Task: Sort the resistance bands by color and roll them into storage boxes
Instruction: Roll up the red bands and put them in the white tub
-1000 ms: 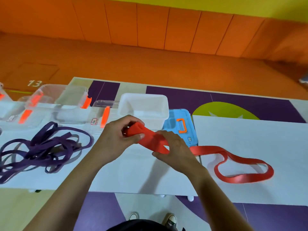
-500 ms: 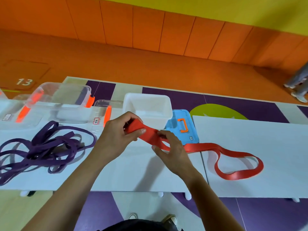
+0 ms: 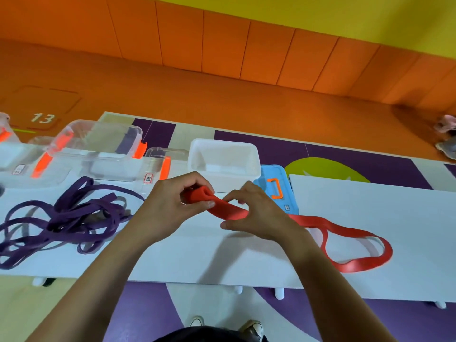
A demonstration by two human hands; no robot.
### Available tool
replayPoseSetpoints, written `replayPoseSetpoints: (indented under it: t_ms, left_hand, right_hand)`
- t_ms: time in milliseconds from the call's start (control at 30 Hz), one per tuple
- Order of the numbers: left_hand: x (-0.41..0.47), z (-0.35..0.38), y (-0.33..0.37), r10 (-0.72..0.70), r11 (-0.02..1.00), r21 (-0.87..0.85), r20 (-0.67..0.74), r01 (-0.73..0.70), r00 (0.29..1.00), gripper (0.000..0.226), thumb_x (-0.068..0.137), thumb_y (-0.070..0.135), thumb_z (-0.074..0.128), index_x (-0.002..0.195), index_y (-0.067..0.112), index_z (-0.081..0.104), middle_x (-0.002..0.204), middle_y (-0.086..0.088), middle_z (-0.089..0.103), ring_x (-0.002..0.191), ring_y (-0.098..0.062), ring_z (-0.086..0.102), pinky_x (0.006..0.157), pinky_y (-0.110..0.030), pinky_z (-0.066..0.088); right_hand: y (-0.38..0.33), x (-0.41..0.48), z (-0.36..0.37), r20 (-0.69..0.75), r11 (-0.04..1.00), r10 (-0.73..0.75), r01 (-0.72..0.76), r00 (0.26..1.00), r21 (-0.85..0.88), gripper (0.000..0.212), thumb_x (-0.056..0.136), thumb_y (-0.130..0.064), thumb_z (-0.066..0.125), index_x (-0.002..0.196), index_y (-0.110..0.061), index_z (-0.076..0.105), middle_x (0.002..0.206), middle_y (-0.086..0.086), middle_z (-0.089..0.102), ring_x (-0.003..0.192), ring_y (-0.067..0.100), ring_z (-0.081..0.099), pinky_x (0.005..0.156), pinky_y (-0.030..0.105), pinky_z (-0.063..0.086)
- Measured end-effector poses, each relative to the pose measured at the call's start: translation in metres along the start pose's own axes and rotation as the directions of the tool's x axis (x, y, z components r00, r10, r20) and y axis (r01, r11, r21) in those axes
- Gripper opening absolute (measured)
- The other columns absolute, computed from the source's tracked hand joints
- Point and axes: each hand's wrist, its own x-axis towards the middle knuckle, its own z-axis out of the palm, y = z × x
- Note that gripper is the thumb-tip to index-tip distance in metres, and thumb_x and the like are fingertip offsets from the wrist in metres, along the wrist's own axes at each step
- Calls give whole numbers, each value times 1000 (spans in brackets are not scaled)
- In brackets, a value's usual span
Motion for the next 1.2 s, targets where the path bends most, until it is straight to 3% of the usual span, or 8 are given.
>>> replayPoseSetpoints:
  t_ms: [100, 300, 467, 633, 733, 900, 1033, 1200]
  left_hand:
    - [-2, -2, 5, 8, 1000, 4, 48, -9, 999, 20, 85, 17, 81, 94, 32, 71, 95, 16, 71, 94, -11, 66, 80, -22, 53]
    - [-7, -11, 5, 19, 999, -29, 76, -17, 997, 25, 88, 3, 76, 104, 22, 72, 96, 10, 74, 96, -11, 69, 85, -12, 50]
    - [-11, -7, -3, 47, 973, 221, 66, -60, 997, 31, 94, 15, 72, 117, 35, 72, 107, 27, 72, 103, 5, 65, 90, -11, 48]
    - [-4, 1, -17, 310, 846, 486, -116, -218, 944, 34, 81, 11, 84, 107, 33, 80, 121, 7, 69, 94, -18, 62, 79, -35, 54]
    - [0, 3, -16, 341, 838, 509, -206, -197, 917, 36, 76, 1, 83, 103, 24, 79, 105, 3, 59, 87, -20, 56, 71, -37, 51]
    - [2, 19, -17, 157, 849, 524, -372, 67, 915, 23, 81, 10, 76, 96, 25, 72, 88, 6, 66, 79, -21, 64, 61, -31, 50]
    - [3, 28, -11, -114, 939, 215, -539, 267, 835, 8, 86, 23, 73, 90, 29, 77, 80, 20, 71, 72, 1, 63, 64, -3, 37]
    - [-4, 42, 5, -314, 939, -43, -506, 341, 803, 7, 83, 33, 75, 84, 27, 78, 73, 18, 73, 73, -4, 68, 72, -30, 55]
  right_hand:
    - [-16, 15, -5, 71, 967, -70, 50, 995, 248, 45, 74, -46, 87, 113, -49, 65, 122, -23, 49, 123, -1, 48, 104, 19, 39]
    - [-27, 25, 7, 299, 930, -34, -80, 954, 360, 19, 97, -14, 57, 107, -15, 73, 91, 4, 75, 88, 20, 71, 89, 36, 56]
    - [-15, 18, 10, 219, 980, -68, 24, 973, 198, 14, 100, -39, 49, 104, -36, 62, 94, -13, 63, 88, 14, 62, 88, 38, 54]
    - [-13, 20, -9, 35, 986, -141, 143, 989, -85, 10, 94, -27, 60, 95, -31, 51, 85, -9, 57, 79, 11, 53, 72, 34, 45]
    - [-25, 15, -9, -87, 990, -37, 49, 996, 134, 20, 89, -21, 63, 94, -30, 46, 75, -3, 61, 70, 19, 58, 65, 45, 51]
    - [-47, 7, 14, -170, 974, 82, -43, 982, 221, 37, 97, -31, 64, 120, -45, 41, 91, -7, 64, 82, 14, 64, 81, 41, 58]
    - [-52, 3, 36, -258, 1000, -1, -2, 966, -12, 71, 96, -44, 62, 150, -49, 16, 126, -6, 61, 110, 19, 63, 95, 35, 52]
    - [-52, 10, 61, -425, 986, -66, -7, 903, -168, 82, 88, -43, 74, 148, -37, 18, 104, 0, 66, 85, 23, 70, 73, 38, 58]
